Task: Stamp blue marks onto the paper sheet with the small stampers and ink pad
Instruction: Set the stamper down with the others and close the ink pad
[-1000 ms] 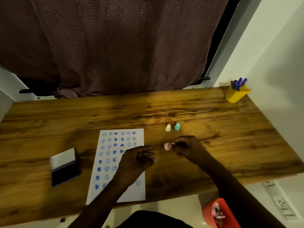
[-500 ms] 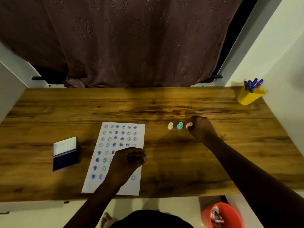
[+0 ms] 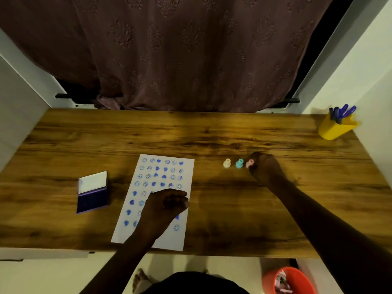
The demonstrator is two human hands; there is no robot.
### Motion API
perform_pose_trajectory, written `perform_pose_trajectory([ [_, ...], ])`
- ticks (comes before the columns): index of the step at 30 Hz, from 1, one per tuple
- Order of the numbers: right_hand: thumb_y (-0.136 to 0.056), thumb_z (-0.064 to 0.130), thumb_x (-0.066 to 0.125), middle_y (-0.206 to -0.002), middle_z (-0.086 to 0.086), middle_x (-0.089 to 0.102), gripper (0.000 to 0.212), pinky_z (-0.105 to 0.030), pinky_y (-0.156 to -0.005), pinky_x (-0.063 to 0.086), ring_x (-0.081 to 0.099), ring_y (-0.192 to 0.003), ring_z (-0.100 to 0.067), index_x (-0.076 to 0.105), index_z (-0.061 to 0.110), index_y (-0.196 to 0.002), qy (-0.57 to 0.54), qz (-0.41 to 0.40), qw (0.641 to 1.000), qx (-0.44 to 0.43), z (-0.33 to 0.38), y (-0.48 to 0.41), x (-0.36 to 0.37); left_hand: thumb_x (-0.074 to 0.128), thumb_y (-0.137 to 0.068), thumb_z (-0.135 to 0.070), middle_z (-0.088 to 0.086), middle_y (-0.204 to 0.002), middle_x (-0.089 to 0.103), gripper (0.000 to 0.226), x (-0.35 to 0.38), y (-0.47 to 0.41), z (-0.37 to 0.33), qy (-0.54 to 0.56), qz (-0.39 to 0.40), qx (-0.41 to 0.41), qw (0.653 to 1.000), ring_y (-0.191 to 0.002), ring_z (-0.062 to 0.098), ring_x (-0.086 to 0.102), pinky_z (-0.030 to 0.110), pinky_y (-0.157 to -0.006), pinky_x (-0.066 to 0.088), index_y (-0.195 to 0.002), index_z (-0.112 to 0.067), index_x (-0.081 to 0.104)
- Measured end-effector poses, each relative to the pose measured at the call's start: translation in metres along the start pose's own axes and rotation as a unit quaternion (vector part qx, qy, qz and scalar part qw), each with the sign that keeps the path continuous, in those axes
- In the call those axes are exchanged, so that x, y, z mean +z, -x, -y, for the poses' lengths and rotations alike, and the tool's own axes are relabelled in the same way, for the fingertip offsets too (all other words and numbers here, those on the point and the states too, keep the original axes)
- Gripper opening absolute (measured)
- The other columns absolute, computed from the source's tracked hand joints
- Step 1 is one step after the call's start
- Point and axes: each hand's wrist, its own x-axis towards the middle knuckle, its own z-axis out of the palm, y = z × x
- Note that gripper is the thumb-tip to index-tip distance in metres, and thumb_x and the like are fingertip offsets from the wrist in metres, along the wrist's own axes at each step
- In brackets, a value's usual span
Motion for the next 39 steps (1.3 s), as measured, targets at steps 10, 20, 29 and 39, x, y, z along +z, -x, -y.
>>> perform_pose_trajectory([
  [10, -0.086, 0.015, 0.072, -0.106, -0.007, 0.075, 0.028, -0.028, -0.072, 0.056, 0.072, -0.091, -0.023, 0.069, 0.012, -0.114, -0.058, -0.078, 0.995, 0.012, 0.040, 0.047, 0.002, 0.086, -0.079, -0.013, -0.009, -0.098, 0.082, 0.027, -0.037, -0.004, 0.018, 0.011, -0.027, -0.041, 0.999, -0.094, 0.013, 0.078, 0.037, -0.085, 0.062, -0.095, -0.033, 0.077],
  [20, -0.094, 0.030, 0.067, -0.117, 0.004, 0.070, 0.029, -0.019, -0.085, 0.054, 0.068, -0.099, -0.009, 0.068, 0.022, -0.123, -0.120, 0.007, 0.988, -0.097, 0.186, 0.117, 0.061, 0.080, -0.084, -0.005, 0.000, -0.087, 0.083, 0.026, -0.109, -0.004, 0.042, 0.007, -0.061, -0.061, 0.996, -0.085, 0.019, 0.079, 0.038, -0.080, 0.064, -0.091, -0.030, 0.077],
  [29, -0.094, 0.031, 0.067, -0.123, 0.004, 0.074, 0.029, -0.018, -0.089, 0.052, 0.071, -0.107, -0.010, 0.071, 0.023, -0.121, -0.204, 0.085, 0.969, -0.115, 0.293, 0.105, 0.101, 0.078, -0.085, -0.005, -0.002, -0.083, 0.079, 0.030, -0.201, 0.009, 0.090, -0.044, -0.134, -0.069, 0.988, -0.079, 0.029, 0.076, 0.054, -0.079, 0.063, -0.083, -0.035, 0.073],
  [39, -0.090, 0.025, 0.070, -0.127, -0.007, 0.071, 0.039, -0.034, -0.096, 0.055, 0.067, -0.115, -0.026, 0.067, 0.012, -0.126, -0.163, 0.129, 0.971, -0.117, 0.388, 0.059, 0.149, 0.091, -0.074, -0.019, 0.006, -0.103, 0.071, 0.061, -0.279, -0.001, 0.108, -0.123, -0.178, -0.095, 0.972, -0.073, 0.014, 0.073, 0.027, -0.059, 0.057, -0.129, -0.015, 0.064],
])
